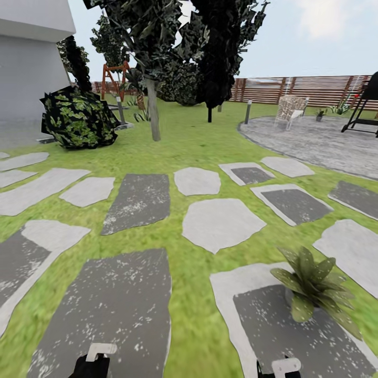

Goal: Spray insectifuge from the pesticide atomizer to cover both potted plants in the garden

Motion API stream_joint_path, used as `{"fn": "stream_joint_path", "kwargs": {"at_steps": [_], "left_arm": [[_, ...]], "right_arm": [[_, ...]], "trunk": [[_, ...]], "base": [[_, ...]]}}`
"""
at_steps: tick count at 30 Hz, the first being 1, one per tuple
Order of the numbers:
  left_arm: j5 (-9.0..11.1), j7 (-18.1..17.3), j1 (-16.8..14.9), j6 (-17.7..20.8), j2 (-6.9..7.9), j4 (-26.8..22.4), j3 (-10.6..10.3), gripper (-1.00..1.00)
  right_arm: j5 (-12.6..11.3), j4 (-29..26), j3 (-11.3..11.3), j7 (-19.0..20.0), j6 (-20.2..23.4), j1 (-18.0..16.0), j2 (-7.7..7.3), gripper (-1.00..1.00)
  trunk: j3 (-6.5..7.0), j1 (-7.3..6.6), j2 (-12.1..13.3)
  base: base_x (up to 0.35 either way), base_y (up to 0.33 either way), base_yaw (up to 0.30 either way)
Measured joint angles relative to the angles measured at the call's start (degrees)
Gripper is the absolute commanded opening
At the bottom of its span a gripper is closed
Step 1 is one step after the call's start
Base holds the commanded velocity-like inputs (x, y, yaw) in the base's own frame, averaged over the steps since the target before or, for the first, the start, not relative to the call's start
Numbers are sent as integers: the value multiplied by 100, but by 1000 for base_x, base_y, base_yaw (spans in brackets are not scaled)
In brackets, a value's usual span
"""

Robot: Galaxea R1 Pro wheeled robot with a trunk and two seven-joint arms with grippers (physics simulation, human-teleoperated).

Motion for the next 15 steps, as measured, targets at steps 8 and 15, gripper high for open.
{"fn": "stream_joint_path", "kwargs": {"at_steps": [8,15], "left_arm": [[0,0,0,0,0,2,0,-100],[0,0,0,1,0,8,0,-100]], "right_arm": [[-6,0,0,0,0,0,0,100],[-7,0,0,-1,0,0,2,100]], "trunk": [[0,0,0],[0,0,0]], "base": [[254,218,0],[283,176,0]]}}
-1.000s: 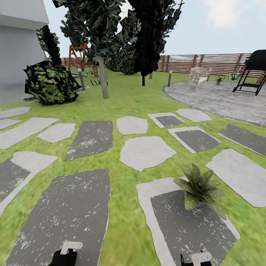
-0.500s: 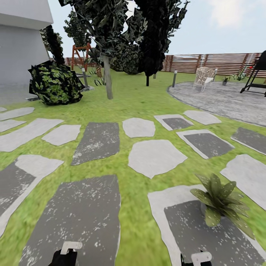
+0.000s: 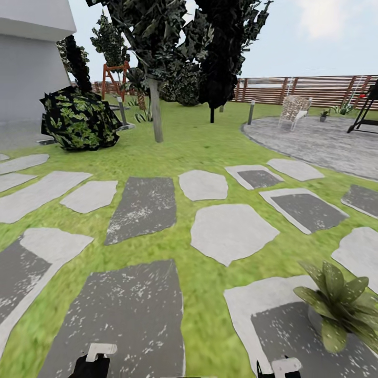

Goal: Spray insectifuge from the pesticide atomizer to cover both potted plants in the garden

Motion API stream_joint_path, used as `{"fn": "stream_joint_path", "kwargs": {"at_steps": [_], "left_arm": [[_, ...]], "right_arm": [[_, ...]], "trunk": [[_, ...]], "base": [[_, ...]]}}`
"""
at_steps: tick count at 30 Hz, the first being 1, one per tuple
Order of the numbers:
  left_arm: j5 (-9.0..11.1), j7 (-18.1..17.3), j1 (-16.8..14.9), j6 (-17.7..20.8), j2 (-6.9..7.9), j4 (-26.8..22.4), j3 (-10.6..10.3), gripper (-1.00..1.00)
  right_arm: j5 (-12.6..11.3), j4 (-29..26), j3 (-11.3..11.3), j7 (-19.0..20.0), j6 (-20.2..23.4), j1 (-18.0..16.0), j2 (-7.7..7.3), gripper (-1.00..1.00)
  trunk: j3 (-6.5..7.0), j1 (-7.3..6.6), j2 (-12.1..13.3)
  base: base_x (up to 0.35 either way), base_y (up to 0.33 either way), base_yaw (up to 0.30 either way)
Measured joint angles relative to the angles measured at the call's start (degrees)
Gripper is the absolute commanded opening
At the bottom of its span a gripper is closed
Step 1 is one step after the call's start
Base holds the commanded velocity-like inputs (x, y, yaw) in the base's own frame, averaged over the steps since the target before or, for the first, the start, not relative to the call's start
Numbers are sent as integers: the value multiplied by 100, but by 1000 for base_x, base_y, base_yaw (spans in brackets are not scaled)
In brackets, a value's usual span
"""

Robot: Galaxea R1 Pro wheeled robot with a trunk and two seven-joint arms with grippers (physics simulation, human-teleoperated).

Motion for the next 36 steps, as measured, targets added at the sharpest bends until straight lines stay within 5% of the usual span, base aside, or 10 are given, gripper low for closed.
{"fn": "stream_joint_path", "kwargs": {"at_steps": [24,36], "left_arm": [[-24,-1,0,0,-9,1,0,-100],[-24,-1,-2,1,-10,11,0,-100]], "right_arm": [[0,0,0,0,0,0,3,100],[0,-2,0,-1,-1,2,4,100]], "trunk": [[0,0,0],[0,0,0]], "base": [[291,154,-5],[308,110,-241]]}}
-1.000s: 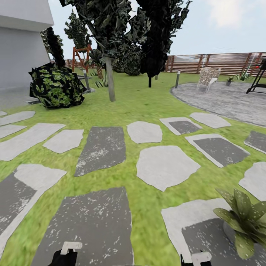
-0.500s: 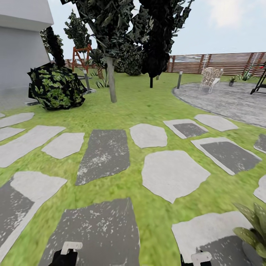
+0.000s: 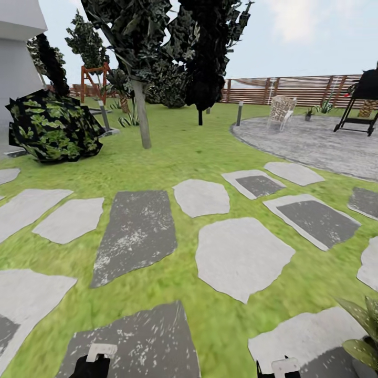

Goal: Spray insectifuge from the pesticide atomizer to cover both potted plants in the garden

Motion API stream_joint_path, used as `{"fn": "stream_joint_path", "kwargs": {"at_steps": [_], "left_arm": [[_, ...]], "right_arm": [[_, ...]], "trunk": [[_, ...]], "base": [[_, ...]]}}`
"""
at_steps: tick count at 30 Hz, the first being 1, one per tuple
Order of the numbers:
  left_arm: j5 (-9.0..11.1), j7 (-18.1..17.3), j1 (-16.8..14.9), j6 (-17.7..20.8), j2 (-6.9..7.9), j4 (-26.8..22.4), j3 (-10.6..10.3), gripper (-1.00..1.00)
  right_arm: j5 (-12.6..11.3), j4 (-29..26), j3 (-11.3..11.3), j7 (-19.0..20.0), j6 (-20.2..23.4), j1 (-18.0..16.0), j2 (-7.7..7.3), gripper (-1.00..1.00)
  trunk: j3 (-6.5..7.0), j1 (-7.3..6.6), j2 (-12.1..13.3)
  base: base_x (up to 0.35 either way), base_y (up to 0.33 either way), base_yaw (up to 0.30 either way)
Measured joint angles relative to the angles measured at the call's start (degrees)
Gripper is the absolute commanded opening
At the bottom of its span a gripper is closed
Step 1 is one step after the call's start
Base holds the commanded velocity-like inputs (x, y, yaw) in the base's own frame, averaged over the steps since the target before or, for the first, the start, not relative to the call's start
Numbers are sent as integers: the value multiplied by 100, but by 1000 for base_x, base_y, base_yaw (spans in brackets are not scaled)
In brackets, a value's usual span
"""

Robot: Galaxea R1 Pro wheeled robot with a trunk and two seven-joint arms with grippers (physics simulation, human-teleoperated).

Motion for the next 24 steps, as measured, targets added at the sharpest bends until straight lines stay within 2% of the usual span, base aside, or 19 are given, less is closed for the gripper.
{"fn": "stream_joint_path", "kwargs": {"at_steps": [14,24], "left_arm": [[4,0,0,0,0,0,0,-100],[8,1,0,-1,0,0,0,-100]], "right_arm": [[0,4,0,0,0,0,2,100],[0,6,0,1,1,0,2,100]], "trunk": [[0,0,0],[0,0,0]], "base": [[333,12,-298],[333,124,-260]]}}
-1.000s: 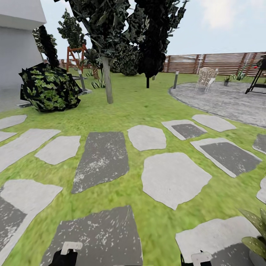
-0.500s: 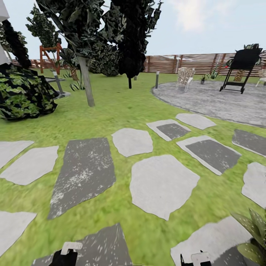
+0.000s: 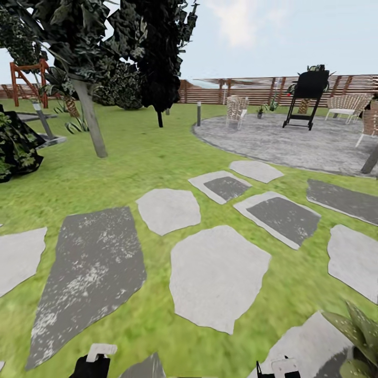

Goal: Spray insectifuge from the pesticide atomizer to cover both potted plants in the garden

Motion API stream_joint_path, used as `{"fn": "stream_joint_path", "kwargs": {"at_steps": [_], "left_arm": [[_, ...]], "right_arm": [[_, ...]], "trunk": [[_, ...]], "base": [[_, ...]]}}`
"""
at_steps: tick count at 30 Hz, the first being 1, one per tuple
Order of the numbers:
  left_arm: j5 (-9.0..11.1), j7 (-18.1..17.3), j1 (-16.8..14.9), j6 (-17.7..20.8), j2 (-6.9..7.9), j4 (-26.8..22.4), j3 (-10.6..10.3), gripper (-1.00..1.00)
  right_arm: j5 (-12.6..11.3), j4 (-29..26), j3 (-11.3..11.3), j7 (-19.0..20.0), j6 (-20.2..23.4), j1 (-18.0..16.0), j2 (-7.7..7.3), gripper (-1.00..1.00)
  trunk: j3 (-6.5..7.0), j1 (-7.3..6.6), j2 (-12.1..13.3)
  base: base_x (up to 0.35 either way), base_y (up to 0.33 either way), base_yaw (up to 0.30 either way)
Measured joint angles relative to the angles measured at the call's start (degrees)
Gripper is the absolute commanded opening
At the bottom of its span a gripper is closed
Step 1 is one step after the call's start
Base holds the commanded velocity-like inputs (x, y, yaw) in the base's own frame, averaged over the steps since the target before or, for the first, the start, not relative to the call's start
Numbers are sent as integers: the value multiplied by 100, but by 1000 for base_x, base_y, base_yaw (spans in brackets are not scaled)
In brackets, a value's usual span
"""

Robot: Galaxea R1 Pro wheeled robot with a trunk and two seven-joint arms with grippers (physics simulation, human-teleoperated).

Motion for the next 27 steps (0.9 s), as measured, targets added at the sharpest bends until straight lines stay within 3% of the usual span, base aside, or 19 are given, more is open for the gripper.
{"fn": "stream_joint_path", "kwargs": {"at_steps": [13,27], "left_arm": [[-13,-1,1,0,1,-2,0,-100],[-25,-2,2,1,-8,-2,0,-100]], "right_arm": [[0,-3,1,8,0,-1,-7,100],[0,-4,-7,1,-1,-1,-7,100]], "trunk": [[0,0,0],[0,0,0]], "base": [[333,126,-62],[337,7,0]]}}
